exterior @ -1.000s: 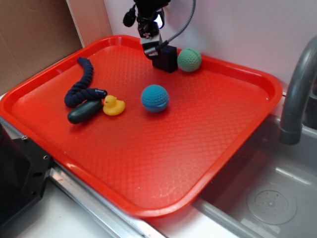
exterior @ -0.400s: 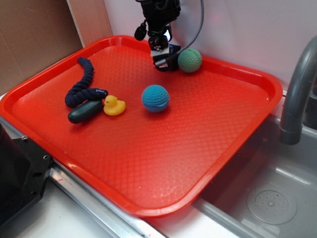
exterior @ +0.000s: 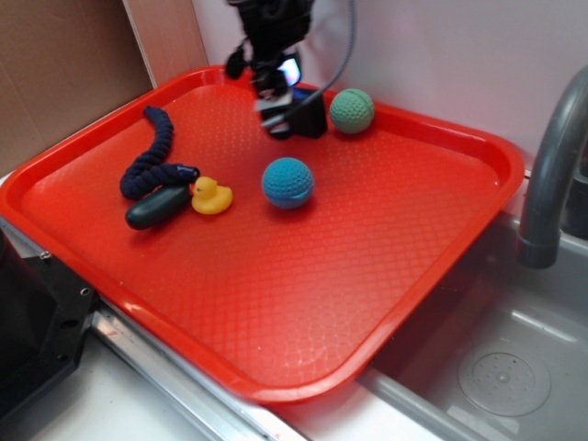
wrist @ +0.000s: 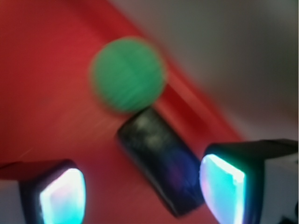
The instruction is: Grab the black box.
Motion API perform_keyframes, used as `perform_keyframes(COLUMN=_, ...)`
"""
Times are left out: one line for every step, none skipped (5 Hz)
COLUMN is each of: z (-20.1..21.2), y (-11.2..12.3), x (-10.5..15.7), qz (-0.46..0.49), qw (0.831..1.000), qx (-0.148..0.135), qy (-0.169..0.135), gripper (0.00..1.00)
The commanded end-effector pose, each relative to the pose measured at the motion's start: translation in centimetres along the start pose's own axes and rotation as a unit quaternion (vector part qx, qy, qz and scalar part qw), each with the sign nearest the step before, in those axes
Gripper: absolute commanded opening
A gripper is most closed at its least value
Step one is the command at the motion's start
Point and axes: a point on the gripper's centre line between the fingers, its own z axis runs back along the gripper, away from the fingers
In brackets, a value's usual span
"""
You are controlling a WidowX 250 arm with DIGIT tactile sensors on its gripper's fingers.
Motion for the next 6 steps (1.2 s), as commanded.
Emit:
perform_keyframes(z=3.1, y=-2.3, x=1.9, qz=-0.021, qw=0.999, qx=0.014, qy=-0.019, gripper=1.0)
perform_keyframes(z=2.8, y=-1.3, x=2.0, qz=-0.011, qw=1.0, qx=0.016, qy=-0.013, gripper=1.0)
perform_keyframes(z=1.0, y=-1.0, x=1.8, qz=-0.034, qw=0.999, qx=-0.005, qy=0.007, gripper=1.0)
perform_keyframes(z=-1.1, y=-0.1, x=0.5, qz=-0.036, qw=0.999, qx=-0.021, qy=0.015, gripper=1.0)
perform_keyframes(z=-2.6, y=0.4, x=-0.4, qz=-0.026, qw=0.998, qx=-0.049, qy=0.037, gripper=1.0)
perform_keyframes(z=-4.4, y=0.1, x=-0.1, qz=-0.034, qw=0.995, qx=-0.069, qy=0.056, gripper=1.0)
